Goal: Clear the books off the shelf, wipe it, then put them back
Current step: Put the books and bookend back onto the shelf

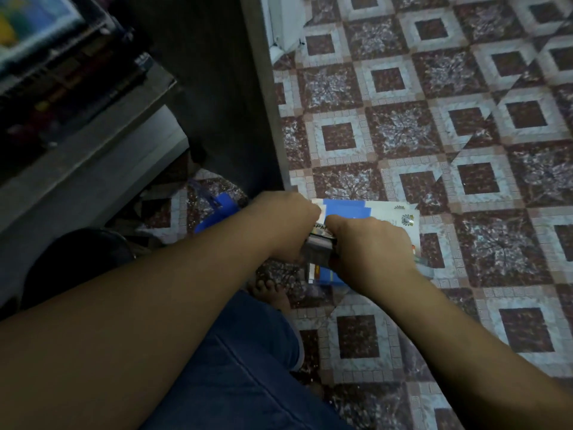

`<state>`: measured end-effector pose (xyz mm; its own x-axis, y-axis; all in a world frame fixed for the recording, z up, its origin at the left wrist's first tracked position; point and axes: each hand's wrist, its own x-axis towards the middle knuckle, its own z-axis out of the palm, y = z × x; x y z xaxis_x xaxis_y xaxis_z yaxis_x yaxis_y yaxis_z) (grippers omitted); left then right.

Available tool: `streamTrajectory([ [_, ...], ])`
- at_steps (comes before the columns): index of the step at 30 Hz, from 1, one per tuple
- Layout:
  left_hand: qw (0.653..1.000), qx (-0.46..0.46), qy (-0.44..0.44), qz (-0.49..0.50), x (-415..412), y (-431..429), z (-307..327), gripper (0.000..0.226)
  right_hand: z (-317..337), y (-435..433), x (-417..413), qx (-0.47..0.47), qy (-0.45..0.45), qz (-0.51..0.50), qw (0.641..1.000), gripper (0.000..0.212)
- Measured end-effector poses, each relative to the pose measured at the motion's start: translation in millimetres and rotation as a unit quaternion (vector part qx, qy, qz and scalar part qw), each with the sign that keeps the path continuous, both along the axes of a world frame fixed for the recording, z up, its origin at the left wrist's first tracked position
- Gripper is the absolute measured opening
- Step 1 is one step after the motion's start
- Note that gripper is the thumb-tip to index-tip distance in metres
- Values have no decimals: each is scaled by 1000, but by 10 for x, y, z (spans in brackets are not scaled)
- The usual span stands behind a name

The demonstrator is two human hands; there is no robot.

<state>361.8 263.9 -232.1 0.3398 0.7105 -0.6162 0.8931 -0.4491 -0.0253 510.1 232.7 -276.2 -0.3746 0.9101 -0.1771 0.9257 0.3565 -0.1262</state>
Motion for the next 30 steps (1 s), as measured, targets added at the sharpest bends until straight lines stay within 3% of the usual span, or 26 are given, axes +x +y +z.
streamTrajectory([
  [4,994,110,16,2,-407,-104,625,20,550,-8,-318,50,109,41,992,26],
  [8,969,228,67,72,-971,-281,1314,20,1045,69,-816,191,189,102,958,37],
  [12,902,399,91,138,-1464,-586,1830,41,1506,280,-1408,286,250,146,913,33],
  [15,846,482,67,218,-1843,-671,2022,53,1824,450,-1815,347,339,182,855,24],
  [18,800,543,62,247,-2226,-560,1961,49,1936,719,-2310,403,348,200,823,24],
  [20,786,554,59,268,-2390,-460,1806,48,1855,940,-2605,410,312,220,828,26],
  [24,842,450,36,297,-2745,-278,1361,82,1504,1245,-2858,236,184,293,908,46],
  [27,845,456,4,279,-2957,-174,1190,99,1443,1366,-2918,178,151,326,916,64],
  [30,840,478,1,257,-3120,-108,1114,95,1496,1474,-2961,168,133,350,912,66],
])
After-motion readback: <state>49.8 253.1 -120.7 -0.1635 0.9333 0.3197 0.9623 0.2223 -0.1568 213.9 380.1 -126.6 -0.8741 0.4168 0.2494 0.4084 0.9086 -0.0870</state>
